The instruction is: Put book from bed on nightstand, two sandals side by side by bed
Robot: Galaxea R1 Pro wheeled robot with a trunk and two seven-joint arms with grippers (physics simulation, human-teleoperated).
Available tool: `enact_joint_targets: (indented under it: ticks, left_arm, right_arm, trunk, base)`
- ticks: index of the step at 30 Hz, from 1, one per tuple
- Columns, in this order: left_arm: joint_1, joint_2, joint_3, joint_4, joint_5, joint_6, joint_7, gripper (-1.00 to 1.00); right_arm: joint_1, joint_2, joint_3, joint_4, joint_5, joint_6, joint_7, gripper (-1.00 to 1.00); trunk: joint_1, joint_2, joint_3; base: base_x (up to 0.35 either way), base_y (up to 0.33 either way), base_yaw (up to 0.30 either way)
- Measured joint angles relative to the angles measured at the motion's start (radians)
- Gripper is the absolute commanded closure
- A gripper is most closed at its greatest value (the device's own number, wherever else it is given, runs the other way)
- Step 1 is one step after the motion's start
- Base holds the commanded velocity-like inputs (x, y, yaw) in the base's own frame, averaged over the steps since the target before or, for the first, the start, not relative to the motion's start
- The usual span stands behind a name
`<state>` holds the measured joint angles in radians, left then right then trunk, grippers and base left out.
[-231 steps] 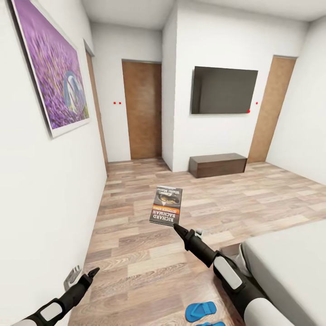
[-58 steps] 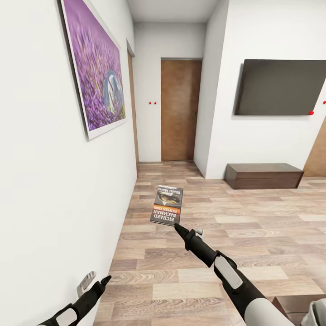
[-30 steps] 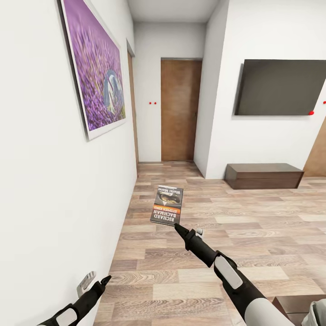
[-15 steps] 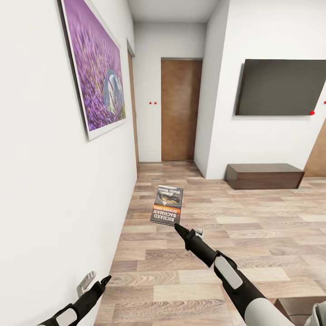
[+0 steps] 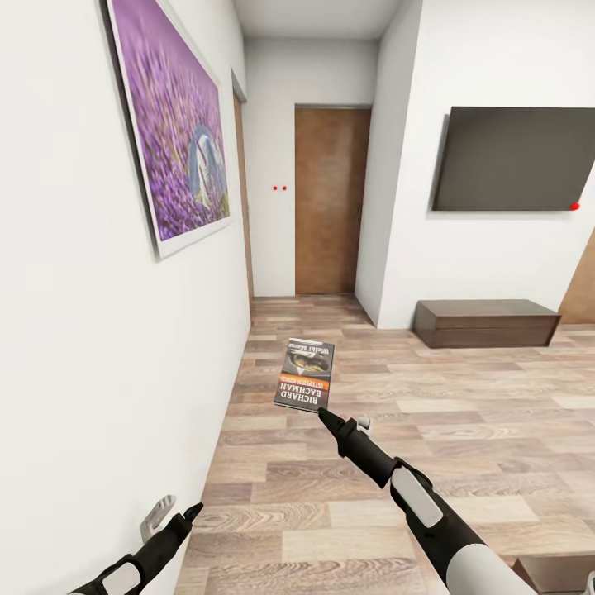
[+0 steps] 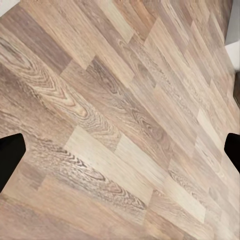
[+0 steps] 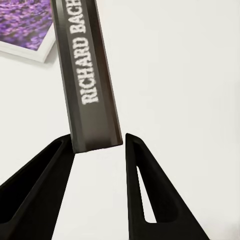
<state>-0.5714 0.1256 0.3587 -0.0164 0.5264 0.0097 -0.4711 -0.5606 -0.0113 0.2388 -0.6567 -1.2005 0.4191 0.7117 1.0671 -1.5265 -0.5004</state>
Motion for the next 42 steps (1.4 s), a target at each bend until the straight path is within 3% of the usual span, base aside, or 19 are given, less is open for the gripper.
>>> enact_joint_targets:
  ticks: [42]
  left_arm:
    - [0.0,0.0,-0.002,0.0,0.0,0.0,0.0,-1.0]
  right_arm:
    - [0.0,-0.001,0.0,0.0,0.0,0.0,0.0,1.0]
  trunk:
    - [0.0,0.0,0.0]
  base:
    - [0.107,0.0,0.0]
